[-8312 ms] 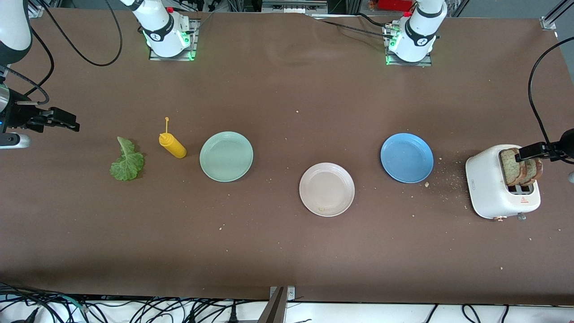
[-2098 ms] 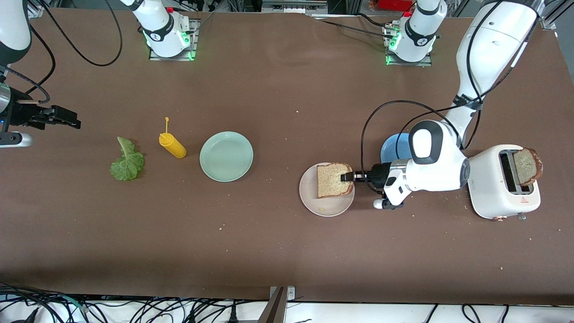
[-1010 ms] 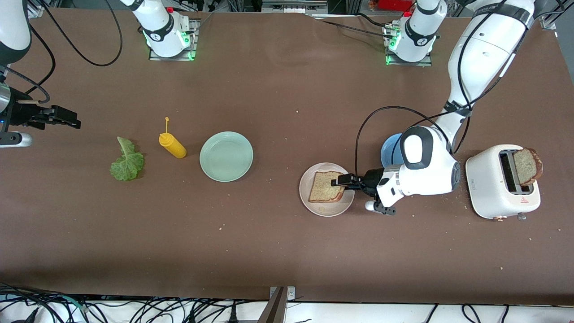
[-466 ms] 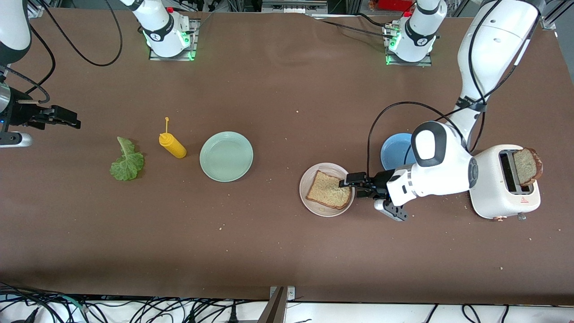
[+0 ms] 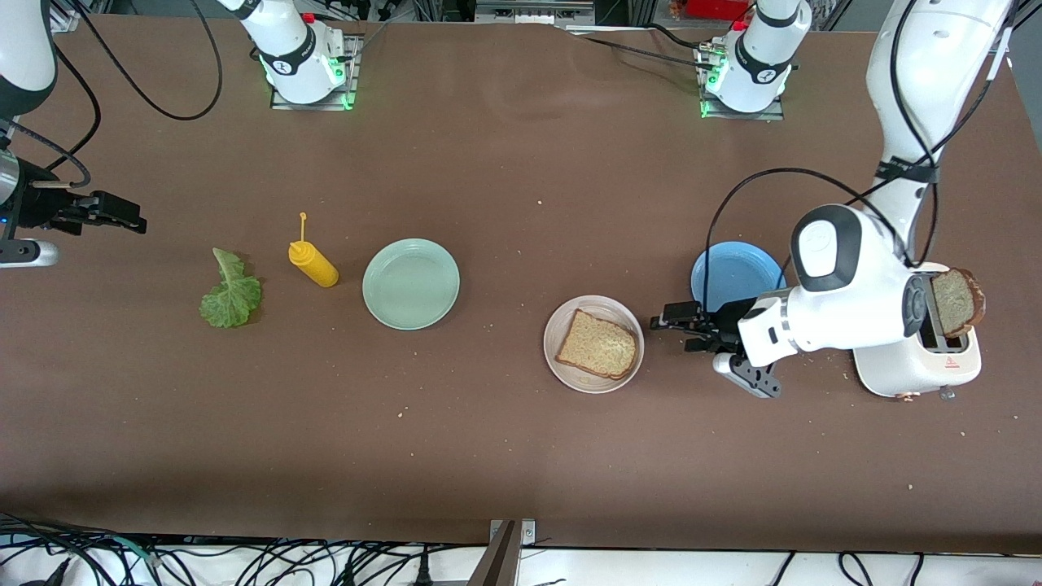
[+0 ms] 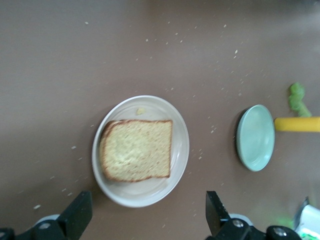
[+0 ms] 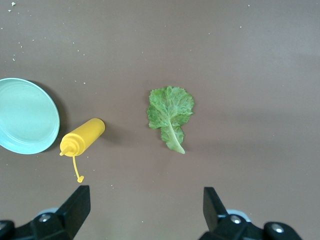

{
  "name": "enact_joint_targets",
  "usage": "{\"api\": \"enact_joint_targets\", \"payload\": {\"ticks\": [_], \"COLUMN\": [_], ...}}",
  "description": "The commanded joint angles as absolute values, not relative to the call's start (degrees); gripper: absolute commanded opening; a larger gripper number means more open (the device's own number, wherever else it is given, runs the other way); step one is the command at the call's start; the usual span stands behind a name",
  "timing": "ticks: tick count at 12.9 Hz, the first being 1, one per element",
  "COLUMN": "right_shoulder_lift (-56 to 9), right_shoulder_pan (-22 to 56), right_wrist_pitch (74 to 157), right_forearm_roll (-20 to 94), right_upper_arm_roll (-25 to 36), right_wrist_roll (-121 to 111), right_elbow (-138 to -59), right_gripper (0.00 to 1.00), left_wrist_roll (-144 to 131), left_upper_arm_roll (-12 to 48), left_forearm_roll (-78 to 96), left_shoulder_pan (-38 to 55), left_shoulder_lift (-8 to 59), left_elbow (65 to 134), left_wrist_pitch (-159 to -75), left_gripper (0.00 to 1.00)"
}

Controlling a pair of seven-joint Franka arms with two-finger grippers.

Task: Make sandwich in beige plate with both arms
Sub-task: 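Withdraw the left gripper back above the toaster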

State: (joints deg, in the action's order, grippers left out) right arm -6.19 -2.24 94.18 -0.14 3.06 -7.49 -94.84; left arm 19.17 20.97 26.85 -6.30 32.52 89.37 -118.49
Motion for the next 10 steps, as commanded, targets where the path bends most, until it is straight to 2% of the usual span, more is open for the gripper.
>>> {"api": "enact_joint_targets", "payload": {"ticks": [1,4,10], "right_shoulder_lift": [-6.4,-6.3,-6.3], "right_shoulder_pan": [-2.6,-2.6,-2.6], "right_wrist_pitch": [93.2,93.2,92.6], "right_forearm_roll": [0.9,0.9,0.9], "right_upper_arm_roll": [2.9,2.9,2.9], "right_wrist_roll": [-7.2,-7.2,-7.1], "right_elbow": [-93.8,-93.7,-93.7], "right_gripper": [1.00,1.00,1.00], "left_wrist_roll": [15.7,14.1,13.6], "left_upper_arm_roll": [19.9,18.6,12.7], "left_forearm_roll": [18.1,6.0,-6.2], "left_shoulder_pan": [-6.3,-6.3,-6.2], "left_shoulder_lift": [28.8,25.8,19.1], "left_elbow": [87.8,83.9,81.1], "left_wrist_pitch": [-112.4,-105.0,-97.6], "left_gripper": [1.00,1.00,1.00]}}
